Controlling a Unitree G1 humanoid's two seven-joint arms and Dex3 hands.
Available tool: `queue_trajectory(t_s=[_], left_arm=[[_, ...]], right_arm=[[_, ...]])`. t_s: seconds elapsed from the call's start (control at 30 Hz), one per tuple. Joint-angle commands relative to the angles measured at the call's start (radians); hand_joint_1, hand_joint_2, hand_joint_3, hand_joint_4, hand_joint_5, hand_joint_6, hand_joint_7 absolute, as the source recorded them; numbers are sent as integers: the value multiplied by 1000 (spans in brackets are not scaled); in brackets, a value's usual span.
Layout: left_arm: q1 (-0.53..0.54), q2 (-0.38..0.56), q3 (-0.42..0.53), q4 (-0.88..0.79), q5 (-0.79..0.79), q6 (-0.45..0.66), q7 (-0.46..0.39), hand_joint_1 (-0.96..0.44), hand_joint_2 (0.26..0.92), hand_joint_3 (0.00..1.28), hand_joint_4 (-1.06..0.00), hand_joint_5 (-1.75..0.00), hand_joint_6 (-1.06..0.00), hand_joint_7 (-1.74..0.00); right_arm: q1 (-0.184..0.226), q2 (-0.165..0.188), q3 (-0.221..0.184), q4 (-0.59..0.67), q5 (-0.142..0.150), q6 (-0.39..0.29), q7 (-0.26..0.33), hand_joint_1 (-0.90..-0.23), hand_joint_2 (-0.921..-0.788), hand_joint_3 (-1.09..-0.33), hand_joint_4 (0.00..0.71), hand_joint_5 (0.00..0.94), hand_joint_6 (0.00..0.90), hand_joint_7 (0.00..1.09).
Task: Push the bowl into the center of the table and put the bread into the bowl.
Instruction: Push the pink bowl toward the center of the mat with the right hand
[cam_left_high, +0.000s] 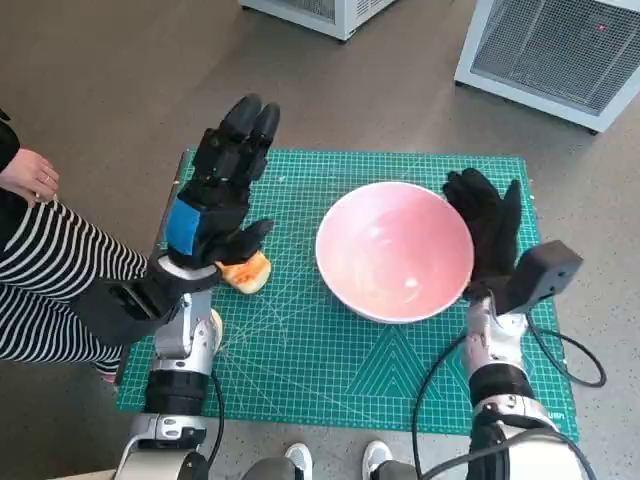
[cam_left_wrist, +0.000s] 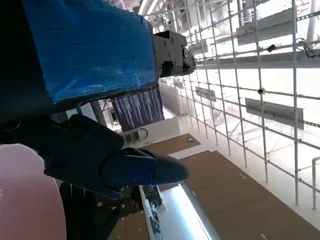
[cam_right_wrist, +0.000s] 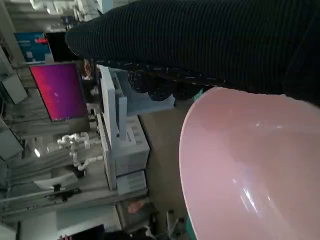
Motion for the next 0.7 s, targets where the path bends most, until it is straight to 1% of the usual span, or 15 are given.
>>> queue_trajectory(t_s=[0.03,0.4,0.7], left_arm=[[13,7,2,-14,6,-14,8,-614,921,297,-49,-23,1,-376],[19,6,-3,-21,11,-19,22,-612,921,302,-46,-17,1,-356],[25,6,-5,-23,11,-21,26,-609,921,306,-45,-15,1,-343]], right_arm=[[-7,21,1,17,-11,29,-7,-631,-921,-831,59,3,51,307],[-33,48,0,26,-9,61,-16,-638,-921,-809,67,5,53,300],[-36,46,-1,26,-10,74,-15,-642,-921,-790,66,2,60,296]])
